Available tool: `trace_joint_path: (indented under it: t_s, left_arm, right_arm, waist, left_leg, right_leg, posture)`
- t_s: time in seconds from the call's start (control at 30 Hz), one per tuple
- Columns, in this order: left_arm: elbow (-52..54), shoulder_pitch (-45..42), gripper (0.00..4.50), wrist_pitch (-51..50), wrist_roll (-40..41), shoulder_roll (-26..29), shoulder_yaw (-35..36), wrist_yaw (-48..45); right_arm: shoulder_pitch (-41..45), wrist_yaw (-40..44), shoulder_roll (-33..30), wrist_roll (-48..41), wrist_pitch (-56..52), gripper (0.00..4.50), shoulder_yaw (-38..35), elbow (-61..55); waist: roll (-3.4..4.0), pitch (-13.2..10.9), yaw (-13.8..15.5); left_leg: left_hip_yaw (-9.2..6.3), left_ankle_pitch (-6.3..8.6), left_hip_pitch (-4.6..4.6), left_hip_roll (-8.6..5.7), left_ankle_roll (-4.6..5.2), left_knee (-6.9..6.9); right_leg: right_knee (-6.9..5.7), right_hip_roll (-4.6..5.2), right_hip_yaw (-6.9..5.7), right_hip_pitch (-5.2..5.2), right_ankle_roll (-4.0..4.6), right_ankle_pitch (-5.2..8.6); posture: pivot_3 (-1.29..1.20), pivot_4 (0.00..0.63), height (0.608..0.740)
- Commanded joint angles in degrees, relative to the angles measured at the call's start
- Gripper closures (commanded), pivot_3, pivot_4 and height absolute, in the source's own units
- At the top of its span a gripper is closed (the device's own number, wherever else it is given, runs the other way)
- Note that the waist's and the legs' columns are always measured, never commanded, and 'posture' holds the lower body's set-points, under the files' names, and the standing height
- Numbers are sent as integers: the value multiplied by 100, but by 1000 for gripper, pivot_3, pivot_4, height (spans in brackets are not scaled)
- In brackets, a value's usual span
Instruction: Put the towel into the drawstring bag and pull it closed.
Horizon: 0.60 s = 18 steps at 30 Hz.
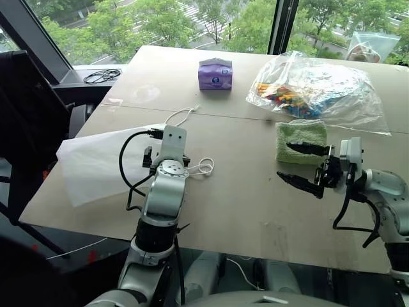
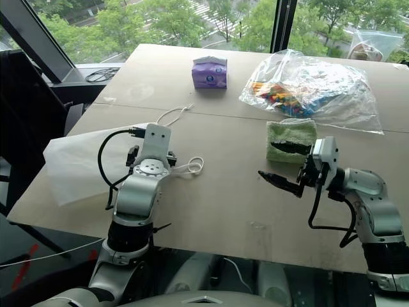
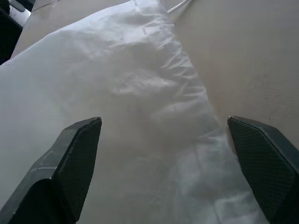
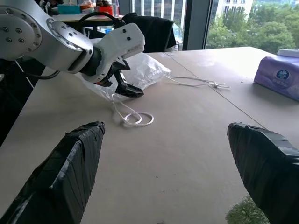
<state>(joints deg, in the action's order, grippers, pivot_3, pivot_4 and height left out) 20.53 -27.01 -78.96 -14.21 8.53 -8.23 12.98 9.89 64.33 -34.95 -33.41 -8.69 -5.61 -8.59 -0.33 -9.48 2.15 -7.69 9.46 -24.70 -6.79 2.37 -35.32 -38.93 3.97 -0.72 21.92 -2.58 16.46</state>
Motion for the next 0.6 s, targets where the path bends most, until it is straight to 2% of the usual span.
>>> trace_joint_path:
  t_s: [0.03,0.1,0.13,0.17,0.4,0.43,0.6]
  left_arm:
    - [84,-92,43,-143,-256,32,-49,107]
    - [107,-91,43,-166,-335,2,-22,149]
    - [124,-90,565,-165,-376,5,-35,158]
    - [135,-91,762,-167,-401,7,-45,162]
    - [263,-29,4239,-49,-658,145,-222,188]
    - [268,-23,4428,-8,-688,190,-247,175]
    - [289,38,4428,259,-815,350,-338,120]
  right_arm:
    - [-36,-7,11,-156,11,0,-179,-200]
    - [-65,0,21,-161,33,0,-179,-184]
    - [-77,1,29,-165,42,0,-178,-172]
    - [-84,1,35,-168,47,0,-178,-164]
    - [-13,58,98,-105,131,0,-132,4]
    - [3,60,108,-101,137,0,-131,23]
    - [8,48,145,-113,146,0,-161,49]
  waist:
    - [0,0,0]
    - [0,0,-6]
    - [0,0,-2]
    - [-1,0,-2]
    - [-1,0,-2]
    - [-1,0,-4]
    - [-1,0,0]
  left_leg:
    - [0,-1,0,0,-2,0]
    - [0,-1,0,0,-3,1]
    - [0,0,0,0,-2,1]
    - [0,1,0,0,1,1]
    - [0,6,0,0,8,0]
    - [0,6,1,0,8,0]
    - [0,4,0,0,5,0]
  right_leg:
    - [0,0,0,0,0,0]
    - [0,0,0,0,0,0]
    - [0,0,0,0,0,0]
    - [0,0,0,0,0,0]
    - [-1,1,0,0,0,0]
    - [-1,1,0,0,0,0]
    - [0,1,0,1,0,0]
  posture:
    - [0,150,739]
    - [0,150,739]
    - [0,150,739]
    - [0,150,739]
    - [0,150,739]
    - [0,150,739]
    - [0,150,739]
